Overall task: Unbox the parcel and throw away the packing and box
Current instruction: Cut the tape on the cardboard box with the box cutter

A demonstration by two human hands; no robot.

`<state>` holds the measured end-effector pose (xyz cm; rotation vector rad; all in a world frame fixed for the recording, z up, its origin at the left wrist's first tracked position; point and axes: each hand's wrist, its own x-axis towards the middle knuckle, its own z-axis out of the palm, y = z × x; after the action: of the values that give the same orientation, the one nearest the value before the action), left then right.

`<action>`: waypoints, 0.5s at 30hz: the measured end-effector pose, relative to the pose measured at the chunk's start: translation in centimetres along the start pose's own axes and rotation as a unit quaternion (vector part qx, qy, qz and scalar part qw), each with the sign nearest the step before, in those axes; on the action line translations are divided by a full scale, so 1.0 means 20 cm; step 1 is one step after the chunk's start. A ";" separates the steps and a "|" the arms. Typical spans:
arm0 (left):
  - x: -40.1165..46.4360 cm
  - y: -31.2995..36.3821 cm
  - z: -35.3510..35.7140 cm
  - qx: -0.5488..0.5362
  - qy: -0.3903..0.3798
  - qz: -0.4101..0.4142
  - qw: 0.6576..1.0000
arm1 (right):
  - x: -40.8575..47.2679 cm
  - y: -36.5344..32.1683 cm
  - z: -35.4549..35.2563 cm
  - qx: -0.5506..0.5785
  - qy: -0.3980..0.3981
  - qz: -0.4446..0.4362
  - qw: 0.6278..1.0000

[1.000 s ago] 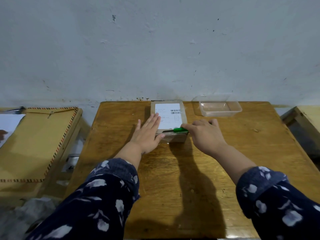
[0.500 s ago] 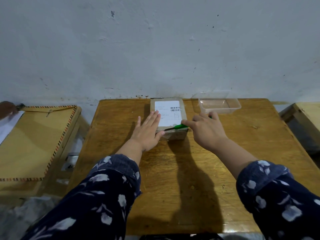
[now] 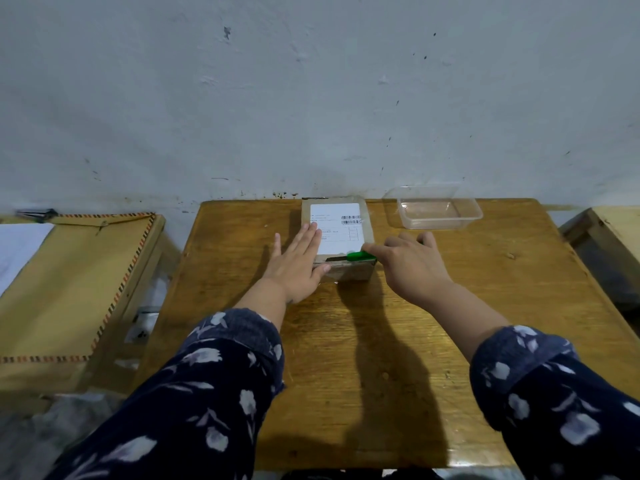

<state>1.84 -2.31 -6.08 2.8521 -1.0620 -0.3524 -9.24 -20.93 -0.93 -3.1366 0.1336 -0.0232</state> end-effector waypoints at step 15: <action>-0.01 0.00 -0.01 0.010 -0.010 -0.001 1.000 | 0.01 0.00 -0.07 -0.025 -0.013 -0.022 0.999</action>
<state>1.73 -2.28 -5.80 2.8737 -1.0723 -0.3729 -9.09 -20.98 0.58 -3.1889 0.0670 0.0203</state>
